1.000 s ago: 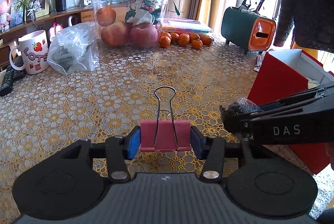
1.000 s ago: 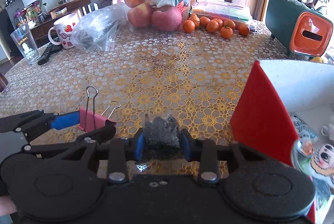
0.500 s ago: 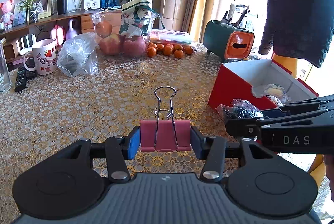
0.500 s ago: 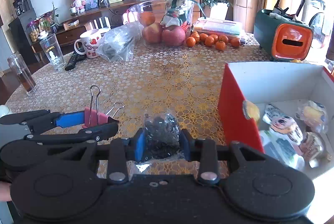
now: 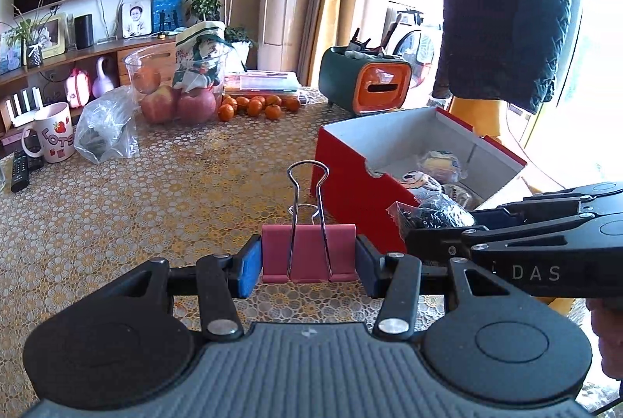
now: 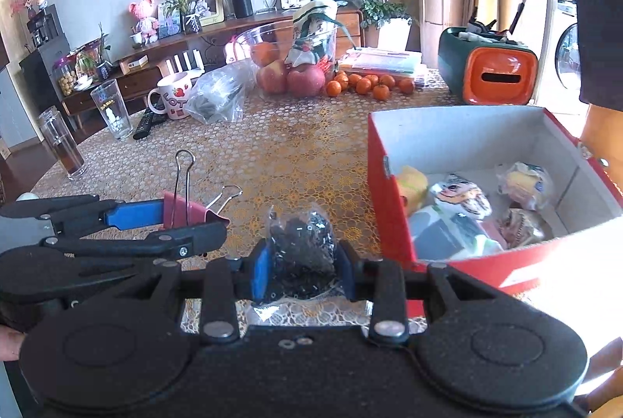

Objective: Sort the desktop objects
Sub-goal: 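Carry the binder clip with left tool while right tool carries the dark bag over the box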

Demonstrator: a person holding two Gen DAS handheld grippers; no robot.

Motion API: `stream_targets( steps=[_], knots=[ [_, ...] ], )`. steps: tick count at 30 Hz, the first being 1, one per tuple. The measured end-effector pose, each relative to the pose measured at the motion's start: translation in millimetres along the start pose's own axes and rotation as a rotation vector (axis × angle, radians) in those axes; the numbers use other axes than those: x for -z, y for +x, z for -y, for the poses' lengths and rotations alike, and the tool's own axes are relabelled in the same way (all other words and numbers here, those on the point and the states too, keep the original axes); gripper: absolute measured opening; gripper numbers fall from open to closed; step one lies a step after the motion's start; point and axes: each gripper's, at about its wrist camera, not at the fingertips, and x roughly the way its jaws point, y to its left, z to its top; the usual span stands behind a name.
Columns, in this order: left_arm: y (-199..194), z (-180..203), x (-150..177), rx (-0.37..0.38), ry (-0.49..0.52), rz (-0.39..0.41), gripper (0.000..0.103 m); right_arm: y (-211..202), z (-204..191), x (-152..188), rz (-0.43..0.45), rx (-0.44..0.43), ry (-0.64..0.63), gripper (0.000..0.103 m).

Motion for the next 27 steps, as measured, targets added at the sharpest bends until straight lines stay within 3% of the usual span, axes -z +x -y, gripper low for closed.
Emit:
stream_targets(
  steps=[12, 27],
  knots=[
    [13, 67, -20, 0.1, 0.092, 0.013, 0.049, -38, 59, 5, 0.066, 0.072, 0.057, 0.035],
    [67, 118, -48, 0.142, 0.184, -0.011, 0.049, -36, 154, -9, 0.104, 0.176, 0.158, 0.035]
  ],
)
